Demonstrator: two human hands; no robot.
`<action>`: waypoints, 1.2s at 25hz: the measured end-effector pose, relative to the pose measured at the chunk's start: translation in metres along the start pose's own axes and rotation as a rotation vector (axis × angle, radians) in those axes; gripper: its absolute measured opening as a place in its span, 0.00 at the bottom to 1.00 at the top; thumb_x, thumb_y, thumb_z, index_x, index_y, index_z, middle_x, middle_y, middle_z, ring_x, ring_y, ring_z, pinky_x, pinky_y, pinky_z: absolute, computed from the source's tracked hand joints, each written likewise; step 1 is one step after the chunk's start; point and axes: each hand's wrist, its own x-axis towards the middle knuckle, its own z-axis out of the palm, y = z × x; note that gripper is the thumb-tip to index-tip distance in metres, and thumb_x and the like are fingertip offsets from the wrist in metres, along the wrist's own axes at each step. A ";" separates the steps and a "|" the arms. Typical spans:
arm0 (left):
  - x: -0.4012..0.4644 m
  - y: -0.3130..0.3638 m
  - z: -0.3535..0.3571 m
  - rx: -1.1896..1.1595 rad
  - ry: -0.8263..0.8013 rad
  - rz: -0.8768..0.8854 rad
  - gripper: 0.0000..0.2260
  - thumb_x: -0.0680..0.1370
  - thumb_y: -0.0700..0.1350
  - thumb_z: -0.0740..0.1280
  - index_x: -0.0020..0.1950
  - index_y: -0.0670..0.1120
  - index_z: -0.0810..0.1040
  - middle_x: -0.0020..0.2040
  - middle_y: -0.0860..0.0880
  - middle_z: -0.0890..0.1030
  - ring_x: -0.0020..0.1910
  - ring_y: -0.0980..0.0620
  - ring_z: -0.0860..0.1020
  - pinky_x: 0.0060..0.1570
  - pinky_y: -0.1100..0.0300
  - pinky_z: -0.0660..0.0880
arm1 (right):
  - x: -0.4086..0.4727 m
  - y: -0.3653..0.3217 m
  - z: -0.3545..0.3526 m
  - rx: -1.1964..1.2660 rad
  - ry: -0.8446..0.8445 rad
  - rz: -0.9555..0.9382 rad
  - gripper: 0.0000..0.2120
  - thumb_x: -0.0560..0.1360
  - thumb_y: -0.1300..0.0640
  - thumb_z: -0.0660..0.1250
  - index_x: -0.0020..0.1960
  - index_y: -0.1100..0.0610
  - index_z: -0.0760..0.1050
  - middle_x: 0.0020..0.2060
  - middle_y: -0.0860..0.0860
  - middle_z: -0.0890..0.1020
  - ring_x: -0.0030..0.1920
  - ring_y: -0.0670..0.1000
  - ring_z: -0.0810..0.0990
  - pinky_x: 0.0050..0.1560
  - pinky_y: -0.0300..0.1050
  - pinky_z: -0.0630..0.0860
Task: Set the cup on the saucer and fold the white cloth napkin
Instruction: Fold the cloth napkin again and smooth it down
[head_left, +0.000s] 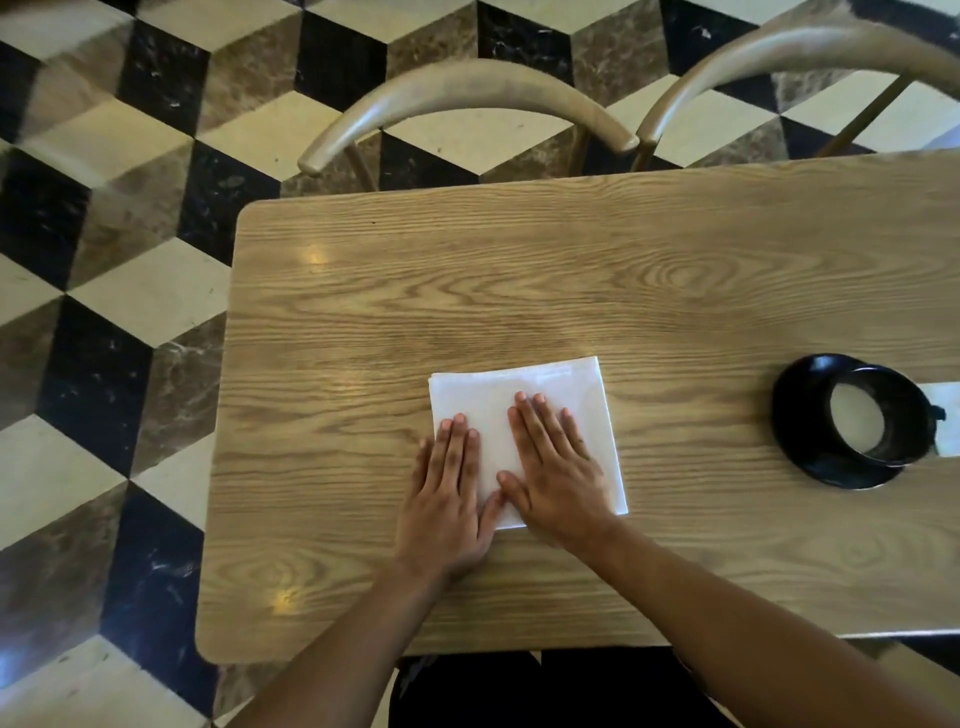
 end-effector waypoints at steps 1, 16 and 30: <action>-0.001 0.000 -0.001 0.009 -0.006 -0.004 0.36 0.81 0.59 0.59 0.81 0.38 0.57 0.83 0.39 0.55 0.83 0.42 0.52 0.80 0.41 0.56 | -0.004 0.011 -0.002 -0.034 -0.008 -0.009 0.38 0.80 0.40 0.57 0.82 0.62 0.54 0.82 0.57 0.55 0.82 0.55 0.51 0.80 0.58 0.55; 0.067 -0.005 -0.016 0.004 0.000 -0.055 0.34 0.84 0.60 0.54 0.82 0.39 0.56 0.84 0.40 0.54 0.83 0.42 0.52 0.79 0.38 0.54 | 0.054 0.019 -0.024 -0.021 -0.027 0.071 0.36 0.82 0.41 0.52 0.82 0.60 0.50 0.83 0.55 0.51 0.83 0.54 0.45 0.81 0.58 0.50; 0.028 -0.026 -0.034 -0.104 0.059 0.078 0.31 0.80 0.57 0.61 0.77 0.38 0.66 0.81 0.37 0.60 0.82 0.37 0.56 0.79 0.36 0.52 | -0.013 0.070 -0.053 0.014 0.094 0.013 0.27 0.78 0.51 0.66 0.73 0.61 0.69 0.78 0.62 0.64 0.80 0.62 0.57 0.79 0.62 0.56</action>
